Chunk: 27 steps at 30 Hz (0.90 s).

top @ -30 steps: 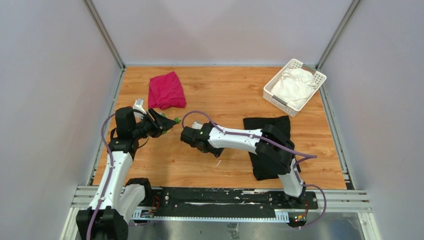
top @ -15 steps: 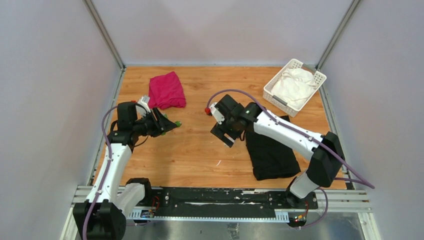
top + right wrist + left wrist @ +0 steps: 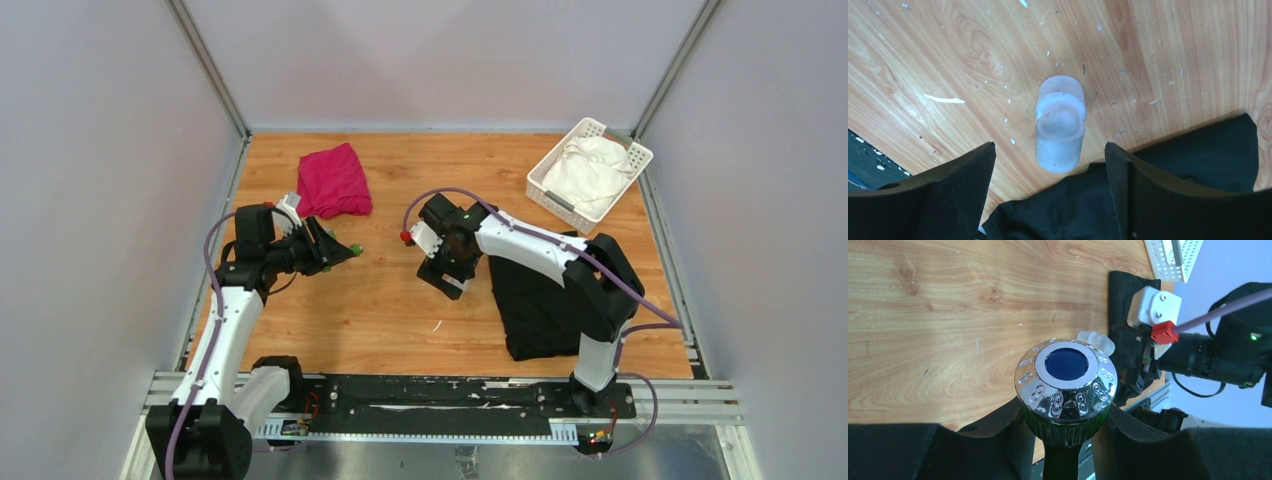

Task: Install the water faucets

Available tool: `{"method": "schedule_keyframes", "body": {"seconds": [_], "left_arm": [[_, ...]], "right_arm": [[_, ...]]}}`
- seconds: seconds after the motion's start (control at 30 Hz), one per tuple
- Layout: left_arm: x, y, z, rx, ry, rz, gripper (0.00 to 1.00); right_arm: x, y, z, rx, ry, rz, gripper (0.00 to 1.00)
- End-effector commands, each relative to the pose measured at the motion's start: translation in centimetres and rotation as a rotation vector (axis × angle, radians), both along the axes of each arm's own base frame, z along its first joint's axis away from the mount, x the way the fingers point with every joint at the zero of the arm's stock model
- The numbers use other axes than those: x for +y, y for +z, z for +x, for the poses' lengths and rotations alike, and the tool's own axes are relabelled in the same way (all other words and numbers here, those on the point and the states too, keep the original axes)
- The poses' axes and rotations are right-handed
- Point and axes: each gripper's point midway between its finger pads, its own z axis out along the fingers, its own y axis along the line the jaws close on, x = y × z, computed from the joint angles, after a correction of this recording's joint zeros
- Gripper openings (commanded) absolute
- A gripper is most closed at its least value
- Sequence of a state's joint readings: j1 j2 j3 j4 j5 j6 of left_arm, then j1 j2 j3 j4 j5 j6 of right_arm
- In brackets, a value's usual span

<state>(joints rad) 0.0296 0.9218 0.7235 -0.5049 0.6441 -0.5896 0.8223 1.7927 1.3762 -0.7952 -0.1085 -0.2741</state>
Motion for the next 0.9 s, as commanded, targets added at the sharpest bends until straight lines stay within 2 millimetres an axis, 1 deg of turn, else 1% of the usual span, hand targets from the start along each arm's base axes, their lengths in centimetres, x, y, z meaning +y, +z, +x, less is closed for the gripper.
{"method": "schedule_keyframes", "body": {"seconds": [0.0,0.13,0.2,0.3,0.4,0.47,0.57,0.67,0.77,0.8,0.83,0.87], "left_arm": [[-0.3,0.5,-0.2,-0.019,-0.026,-0.005,0.00],[-0.3,0.6,-0.1,-0.021,-0.025,-0.003,0.00],[-0.3,0.5,-0.1,-0.020,-0.026,-0.001,0.00],[-0.2,0.3,-0.1,-0.017,-0.024,0.002,0.00],[-0.2,0.3,0.0,-0.015,-0.025,0.004,0.00],[-0.2,0.3,0.0,-0.014,-0.026,0.004,0.00],[-0.2,0.3,0.0,-0.015,-0.026,0.004,0.00],[-0.2,0.3,0.0,-0.016,-0.026,0.005,0.00],[-0.2,0.3,0.1,-0.016,-0.025,0.004,0.00],[-0.2,0.3,0.1,-0.016,-0.027,0.003,0.00],[-0.3,0.3,0.0,-0.018,-0.028,0.004,0.00],[-0.3,0.3,0.0,-0.017,-0.028,0.004,0.00]], "right_arm": [[0.5,-0.4,1.3,0.022,0.019,0.036,0.85],[0.8,-1.6,1.5,0.048,0.014,0.047,0.83],[0.8,-2.1,1.8,0.056,-0.008,0.043,0.76],[0.6,-3.1,2.5,0.047,-0.040,0.019,0.63],[0.5,-3.7,2.8,0.043,-0.049,0.000,0.54],[0.5,-3.7,2.9,0.036,-0.055,0.004,0.50],[0.5,-3.7,3.1,0.025,-0.063,0.007,0.47],[0.5,-3.8,3.0,0.023,-0.071,0.009,0.39],[0.4,-4.0,3.0,0.023,-0.086,0.005,0.34],[0.4,-4.1,3.0,0.023,-0.091,0.003,0.34],[0.3,-4.2,2.9,0.025,-0.095,0.002,0.35],[0.3,-4.1,3.0,0.022,-0.104,0.001,0.42]]}}
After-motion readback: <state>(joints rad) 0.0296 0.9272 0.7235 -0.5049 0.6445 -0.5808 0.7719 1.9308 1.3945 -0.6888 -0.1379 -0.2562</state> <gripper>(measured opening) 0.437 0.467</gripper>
